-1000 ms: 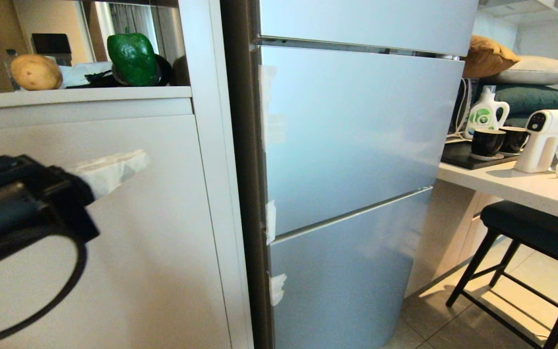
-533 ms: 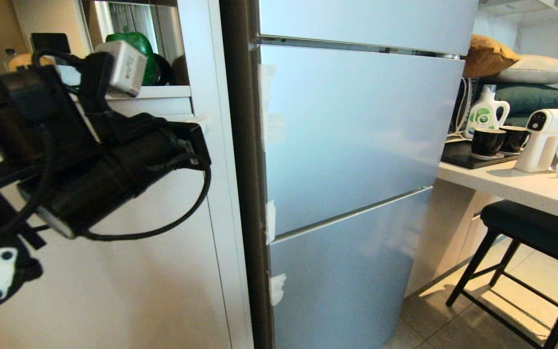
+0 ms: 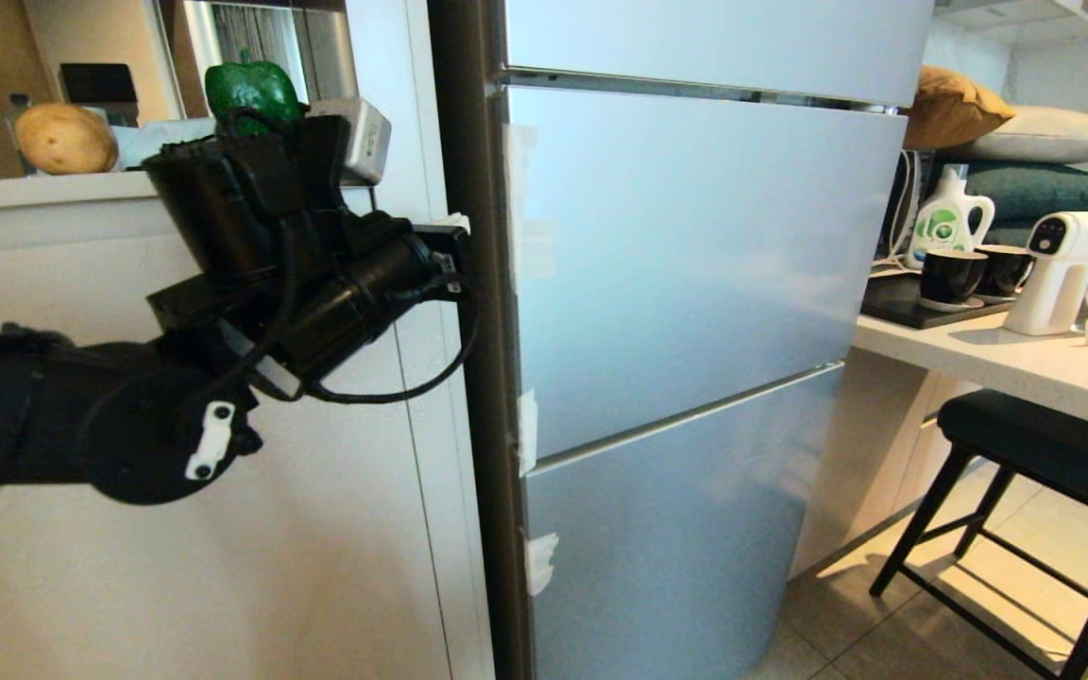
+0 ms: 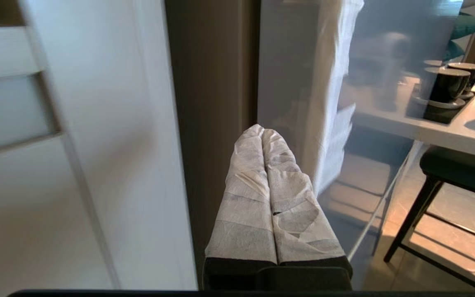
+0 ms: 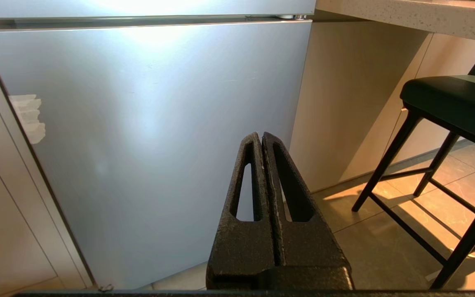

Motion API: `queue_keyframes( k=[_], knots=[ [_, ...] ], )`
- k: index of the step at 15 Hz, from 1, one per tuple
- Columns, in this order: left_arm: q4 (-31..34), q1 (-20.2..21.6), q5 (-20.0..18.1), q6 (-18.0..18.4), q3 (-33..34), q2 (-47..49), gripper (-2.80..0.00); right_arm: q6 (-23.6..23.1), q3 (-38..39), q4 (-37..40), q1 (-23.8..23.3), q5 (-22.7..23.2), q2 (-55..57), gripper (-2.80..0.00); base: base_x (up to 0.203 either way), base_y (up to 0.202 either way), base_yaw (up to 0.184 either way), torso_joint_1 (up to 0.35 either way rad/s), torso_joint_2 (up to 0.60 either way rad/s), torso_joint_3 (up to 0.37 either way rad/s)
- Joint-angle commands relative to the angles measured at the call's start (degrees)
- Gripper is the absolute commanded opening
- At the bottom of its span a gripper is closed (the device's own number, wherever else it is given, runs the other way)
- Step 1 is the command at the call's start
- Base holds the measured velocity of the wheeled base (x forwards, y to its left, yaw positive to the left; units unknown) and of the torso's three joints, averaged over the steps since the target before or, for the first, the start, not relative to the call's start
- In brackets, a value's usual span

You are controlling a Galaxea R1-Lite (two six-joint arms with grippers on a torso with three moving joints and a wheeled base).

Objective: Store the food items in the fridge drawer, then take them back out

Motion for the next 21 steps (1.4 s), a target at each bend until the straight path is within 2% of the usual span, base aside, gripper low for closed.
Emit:
queue_keyframes(
  k=[1,4,7,14,18,20,21],
  knots=[
    [-0.23,-0.03,1.52,0.71,-4.14,4.02,-2.80,0.14,0.01,-0.03,0.02,0.04,0.09,-2.80,0.000,0.000,0.000,0.000,0.00,0.000],
    [-0.24,-0.22,3.38,2.50,-8.08,6.88,-2.80,0.18,0.01,-0.02,0.02,0.04,0.09,-2.80,0.000,0.000,0.000,0.000,0.00,0.000],
    [-0.19,-0.31,4.53,3.32,-9.32,8.44,-2.80,0.24,0.00,0.03,0.02,-0.05,0.09,-2.80,0.000,0.000,0.000,0.000,0.00,0.000],
    [-0.28,-2.42,3.74,3.79,-8.76,8.40,-2.80,0.27,-0.08,0.03,0.02,-0.05,0.09,-2.80,0.000,0.000,0.000,0.000,0.00,0.000],
    [-0.28,-3.35,0.55,3.79,-7.39,8.05,-2.80,0.27,-0.08,0.03,0.02,-0.05,0.09,-2.80,0.000,0.000,0.000,0.000,0.00,0.000],
    [-0.28,-3.39,-3.55,3.79,-6.93,7.80,-2.80,0.27,-0.08,0.03,0.02,-0.05,0.09,-2.80,0.000,0.000,0.000,0.000,0.00,0.000],
    [-0.28,-3.46,-4.23,3.79,-6.85,7.70,-2.80,0.27,-0.08,0.03,0.02,-0.05,0.09,-2.80,0.000,0.000,0.000,0.000,0.00,0.000]
  ],
)
